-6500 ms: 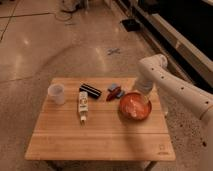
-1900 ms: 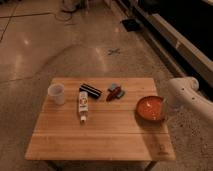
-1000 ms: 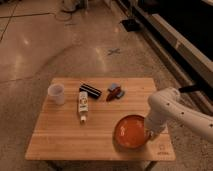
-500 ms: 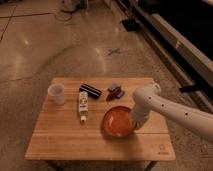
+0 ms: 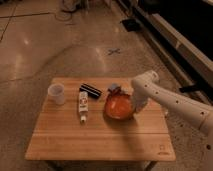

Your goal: Drag the ceramic bowl in a circle

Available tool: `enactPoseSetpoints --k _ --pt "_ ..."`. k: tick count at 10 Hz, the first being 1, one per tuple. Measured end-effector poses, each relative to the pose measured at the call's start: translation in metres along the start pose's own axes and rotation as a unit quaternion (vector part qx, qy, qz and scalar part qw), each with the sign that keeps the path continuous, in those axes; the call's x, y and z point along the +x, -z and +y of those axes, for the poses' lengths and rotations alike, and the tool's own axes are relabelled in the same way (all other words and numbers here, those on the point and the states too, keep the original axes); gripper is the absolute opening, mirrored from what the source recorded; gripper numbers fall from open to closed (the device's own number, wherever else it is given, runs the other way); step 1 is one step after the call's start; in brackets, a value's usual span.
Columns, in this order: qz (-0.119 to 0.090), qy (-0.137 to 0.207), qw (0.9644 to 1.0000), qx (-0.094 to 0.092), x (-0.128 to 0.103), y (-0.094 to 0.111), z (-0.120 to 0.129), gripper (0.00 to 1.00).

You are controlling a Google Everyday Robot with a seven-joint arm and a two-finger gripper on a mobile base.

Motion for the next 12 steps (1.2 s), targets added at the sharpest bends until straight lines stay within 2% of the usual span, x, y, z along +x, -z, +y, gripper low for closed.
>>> enactPoseSetpoints --k 1,3,4,6,8,10,11,12 --pt "0.010 -0.018 0.9997 -0.012 0.018 -0.002 0.021 0.00" --pt "0.013 -0.036 0.9988 -0.031 0.033 -0.006 0.058 0.00" --pt "0.012 -0.044 0.9980 -0.043 0.037 -0.008 0.083 0.00" --pt "0.008 -0.048 0.9972 -0.057 0.037 -0.010 0.116 0.00" --pt "-0.005 -0.046 0.9967 -0.067 0.023 -0.007 0.149 0.00" --pt "-0.021 -0.036 0.9967 -0.070 0.002 -0.003 0.169 0.00" --pt "-0.032 -0.025 0.9968 -0.069 -0.014 0.000 0.175 0.06" --pt "-0.042 -0.017 0.9971 -0.062 -0.027 0.002 0.174 0.16"
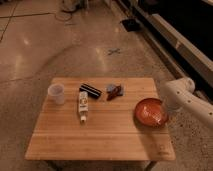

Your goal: Drag the ceramic bowl in a circle

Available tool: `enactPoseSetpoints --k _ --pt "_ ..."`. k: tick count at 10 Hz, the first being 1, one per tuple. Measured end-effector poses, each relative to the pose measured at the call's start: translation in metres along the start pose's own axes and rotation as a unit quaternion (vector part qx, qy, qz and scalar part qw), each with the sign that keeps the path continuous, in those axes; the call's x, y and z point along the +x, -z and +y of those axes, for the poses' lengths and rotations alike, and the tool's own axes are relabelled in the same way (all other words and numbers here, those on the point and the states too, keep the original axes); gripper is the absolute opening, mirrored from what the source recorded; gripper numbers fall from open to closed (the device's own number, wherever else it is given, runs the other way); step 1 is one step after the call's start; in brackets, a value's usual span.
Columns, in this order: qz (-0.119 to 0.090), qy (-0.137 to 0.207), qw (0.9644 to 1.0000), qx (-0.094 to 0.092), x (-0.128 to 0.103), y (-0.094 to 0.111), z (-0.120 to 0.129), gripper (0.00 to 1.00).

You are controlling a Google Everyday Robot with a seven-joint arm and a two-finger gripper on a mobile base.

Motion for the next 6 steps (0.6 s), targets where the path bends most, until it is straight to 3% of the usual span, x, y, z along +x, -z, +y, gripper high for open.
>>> enactPoseSetpoints --k 1,2,6 --pt "-0.006 0.004 1.0000 0.005 -0.006 0.000 -0.001 0.22" --pt "-0.020 0.005 0.9995 0.024 -0.017 0.001 -0.008 0.37" --pt "-0.021 0.006 0.9993 0.030 -0.018 0.001 -0.014 0.42"
